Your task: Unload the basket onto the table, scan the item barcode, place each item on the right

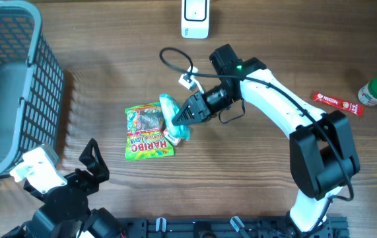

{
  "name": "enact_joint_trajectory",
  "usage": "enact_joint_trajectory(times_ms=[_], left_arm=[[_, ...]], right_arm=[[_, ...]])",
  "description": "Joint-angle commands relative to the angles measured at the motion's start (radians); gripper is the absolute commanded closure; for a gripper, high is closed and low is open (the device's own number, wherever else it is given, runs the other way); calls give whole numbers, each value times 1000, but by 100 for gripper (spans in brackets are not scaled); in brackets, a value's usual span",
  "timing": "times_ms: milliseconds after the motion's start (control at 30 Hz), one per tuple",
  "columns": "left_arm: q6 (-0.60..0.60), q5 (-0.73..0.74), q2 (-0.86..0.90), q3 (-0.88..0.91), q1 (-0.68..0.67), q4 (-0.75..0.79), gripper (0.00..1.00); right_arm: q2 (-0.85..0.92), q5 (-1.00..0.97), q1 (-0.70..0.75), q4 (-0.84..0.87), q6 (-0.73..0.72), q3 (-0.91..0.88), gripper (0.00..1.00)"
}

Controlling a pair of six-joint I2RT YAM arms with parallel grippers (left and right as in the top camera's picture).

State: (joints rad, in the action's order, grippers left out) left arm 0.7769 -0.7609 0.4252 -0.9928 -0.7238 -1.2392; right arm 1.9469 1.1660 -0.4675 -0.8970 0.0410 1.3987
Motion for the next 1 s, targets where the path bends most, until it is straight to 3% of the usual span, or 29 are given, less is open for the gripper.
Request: enact_joint_trajectory(times_ms=[0, 67, 133, 167, 200, 267, 300, 567, 733, 900, 967], left_arm=[[21, 1, -3, 8, 7, -1, 0], [21, 1, -3, 8, 7, -1, 0], [21, 1, -3, 8, 7, -1, 0], [21, 1, -3, 8, 7, -1, 0], [21, 1, -3, 8, 7, -1, 0], [21, 1, -3, 8, 7, -1, 0], [21, 2, -3, 8, 7, -1, 0], [21, 1, -3, 8, 7, -1, 0], [21, 1, -3, 8, 7, -1, 0], [21, 1, -3, 8, 7, -1, 0], [21, 2, -3, 8, 7, -1, 0]], right_arm=[[10, -208, 2, 70, -148, -66, 77], [11, -266, 2, 109, -209, -81, 72], [11, -426, 2, 127, -317, -82, 61], [11, -497, 1, 130, -361, -82, 50], [11, -637, 0, 130, -427, -82, 27], [11, -732, 0, 126, -444, -82, 5], [10, -752, 1, 125, -443, -81, 0], [-41, -914, -17, 1, -440, 38, 0], [-148, -1289, -122, -107, -400, 135, 0], [-152, -1693, -274, -133, -351, 87, 0], [-132, -1761, -307, -90, -351, 34, 0]])
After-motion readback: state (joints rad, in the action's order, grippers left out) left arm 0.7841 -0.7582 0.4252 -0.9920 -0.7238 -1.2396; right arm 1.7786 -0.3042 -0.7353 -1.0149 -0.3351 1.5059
